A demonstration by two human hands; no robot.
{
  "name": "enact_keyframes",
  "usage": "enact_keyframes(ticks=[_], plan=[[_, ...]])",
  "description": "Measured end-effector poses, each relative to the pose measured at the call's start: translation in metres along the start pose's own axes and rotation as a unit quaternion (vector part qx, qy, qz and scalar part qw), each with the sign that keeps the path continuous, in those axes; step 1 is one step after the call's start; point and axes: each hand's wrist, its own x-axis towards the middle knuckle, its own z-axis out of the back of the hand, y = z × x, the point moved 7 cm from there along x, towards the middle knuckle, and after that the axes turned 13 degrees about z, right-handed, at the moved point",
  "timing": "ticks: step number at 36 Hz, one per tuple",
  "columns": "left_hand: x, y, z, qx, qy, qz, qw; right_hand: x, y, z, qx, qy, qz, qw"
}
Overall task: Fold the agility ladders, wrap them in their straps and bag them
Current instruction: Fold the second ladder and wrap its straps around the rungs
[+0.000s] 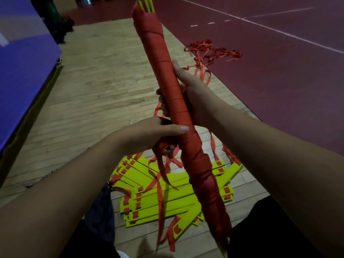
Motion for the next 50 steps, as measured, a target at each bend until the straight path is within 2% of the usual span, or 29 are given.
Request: enact_keyframes(ticks=[2,5,8,10,13,15,21,24,26,29,31,34,36,39,41,45,50], plan=[[-0.001,0.007,0.008,0.032,-0.004,0.044,0.999,0.002,0.005,0.005,-0.040,-0.013,0.018,0.999],[-0.007,0.019,0.017,0.152,-0.013,0.114,0.982,0.004,0.005,0.015,-0.074,-0.049,0.014,0.996],[-0.005,0.017,0.019,0.181,-0.037,0.086,0.979,0.007,0.004,0.024,-0.077,-0.112,0.044,0.990],[-0.001,0.012,0.017,0.210,-0.088,0.052,0.972,0.006,0.004,0.027,-0.095,-0.144,0.063,0.983],[0.006,0.005,0.014,0.317,-0.208,0.017,0.925,0.006,0.002,0.029,-0.141,-0.175,0.082,0.971],[0.008,0.004,0.014,0.339,-0.245,0.015,0.908,0.004,0.002,0.027,-0.158,-0.177,0.081,0.968],[0.011,0.009,0.017,0.291,-0.194,0.011,0.937,-0.001,0.005,0.017,-0.155,-0.137,0.046,0.977],[0.006,0.006,0.020,0.254,-0.173,-0.005,0.951,-0.002,0.008,0.007,-0.073,-0.051,0.022,0.996],[0.001,0.005,0.023,0.198,-0.127,-0.012,0.972,-0.007,0.014,0.003,-0.012,-0.003,0.005,1.000],[-0.004,0.004,0.013,0.122,-0.010,-0.031,0.992,-0.010,0.018,0.000,0.028,0.035,0.004,0.999],[-0.007,0.002,0.002,0.073,0.052,-0.038,0.995,-0.009,0.018,-0.004,0.038,0.043,0.013,0.998],[-0.010,0.001,0.001,-0.002,0.102,-0.017,0.995,-0.007,0.017,-0.007,0.034,0.032,0.005,0.999],[-0.013,0.004,0.003,0.005,0.126,0.009,0.992,-0.008,0.019,-0.005,0.048,0.030,-0.002,0.998],[-0.018,0.012,0.010,0.047,0.132,0.052,0.989,-0.015,0.023,-0.007,0.080,0.059,-0.021,0.995],[-0.018,0.017,0.017,0.082,0.122,0.061,0.987,-0.019,0.024,-0.005,0.044,0.063,-0.020,0.997],[-0.016,0.015,0.025,0.102,0.081,0.042,0.991,-0.018,0.020,0.003,0.002,0.004,-0.017,1.000],[-0.008,0.013,0.010,0.082,0.018,0.024,0.996,-0.006,0.011,0.025,-0.049,-0.124,-0.015,0.991]])
